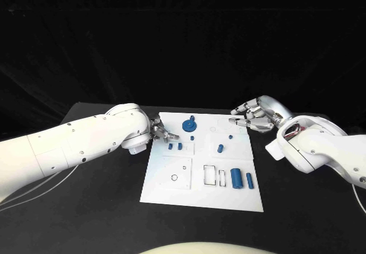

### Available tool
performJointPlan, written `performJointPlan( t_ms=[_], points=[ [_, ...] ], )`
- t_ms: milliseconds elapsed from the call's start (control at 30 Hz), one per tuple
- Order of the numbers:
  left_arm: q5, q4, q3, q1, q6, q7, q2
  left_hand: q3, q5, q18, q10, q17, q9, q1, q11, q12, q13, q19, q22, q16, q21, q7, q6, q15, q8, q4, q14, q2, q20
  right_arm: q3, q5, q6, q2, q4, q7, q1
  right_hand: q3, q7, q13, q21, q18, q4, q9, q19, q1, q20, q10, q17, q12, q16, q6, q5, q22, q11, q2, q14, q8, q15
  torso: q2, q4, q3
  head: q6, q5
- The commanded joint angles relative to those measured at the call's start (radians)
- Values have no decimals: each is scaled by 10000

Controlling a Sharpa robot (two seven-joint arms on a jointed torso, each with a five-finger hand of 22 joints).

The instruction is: Assemble the parts on the task board

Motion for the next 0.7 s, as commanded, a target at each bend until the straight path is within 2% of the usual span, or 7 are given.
performJointPlan(
  t_ms=[33,133,233,300,367,400,700],
  points=[
    [276,110,39,93,-694,167,-108,-223,33,-25,-224,1938,-41,-24,18,-273,-285,-80,-241,32,-109,88,-107,-9,5,-1,860,115,15,0,-54,105,4,0,28,-10,16,12,-5,-43,89,42,17,-36,-90,-45,-13,927,-49,-33,67,35,1429,-36,39,625,-9,-91,-5,1,9,28,5],
    [407,161,53,155,-1088,696,-172,-410,46,80,-865,1916,-147,272,128,-1212,-1402,-403,-796,16,-434,215,-398,75,-140,-23,853,214,52,-1,-54,102,-2,3,26,-11,13,11,-11,-45,90,46,17,-36,-96,-45,-18,927,-54,-33,66,36,1428,-36,39,625,-9,-91,-8,12,12,63,1],
    [589,184,53,184,-1532,1753,-130,-327,32,492,-1946,1330,-377,1142,444,-2289,-2454,-1843,-3118,-445,-1889,571,-1083,353,-481,-118,611,332,214,-1,-54,98,2,-2,29,-11,13,11,-11,-45,90,46,17,-36,-96,-45,-18,927,-54,-33,66,36,1428,-36,39,625,-9,-91,3,14,-4,87,-23],
    [629,180,31,193,-1797,2519,-54,-76,47,753,-2552,-909,-559,1988,660,-2649,-2644,-2902,-4717,-2301,-3003,785,-1564,508,-735,-405,-406,359,336,-1,-54,97,12,-12,32,-11,13,11,-12,-45,90,46,17,-37,-96,-45,-18,926,-54,-34,66,36,1428,-36,39,625,-9,-91,-1,14,-13,99,-35],
    [468,153,-47,198,-2192,3538,87,781,37,741,-3703,-4600,-1100,3730,1048,-3674,-3318,-3607,-5355,-5974,-4068,1171,-1981,850,-1245,-1034,-2724,254,639,-1,-52,98,27,-24,43,-12,17,10,-41,-81,99,46,17,-60,-93,-45,-41,898,-80,-52,67,39,1403,-38,43,618,-9,-91,-2,5,-20,111,-66],
    [311,128,-83,196,-2360,3880,154,1087,110,756,-3783,-5135,-1407,4079,1171,-4044,-3681,-3724,-5593,-6600,-4455,1285,-1893,956,-1465,-1113,-3003,98,774,-1,-52,101,33,-28,49,-12,18,9,-50,-90,102,45,17,-66,-91,-45,-48,891,-88,-56,67,41,1396,-38,45,616,-9,-92,5,-6,-17,124,-72],
    [-1826,-300,-344,111,-2885,5302,716,1889,56,839,-3390,-6470,-3136,4644,1217,-5822,-5744,-3060,-6413,-7809,-5504,1200,-1022,1029,-2712,-1410,-2447,-867,900,-3,-51,111,48,-34,75,-20,32,7,-126,-118,109,36,17,-83,-70,-46,-113,857,-159,-79,65,52,1378,-41,56,607,-10,-94,6,4,-8,148,-177]
  ],
)
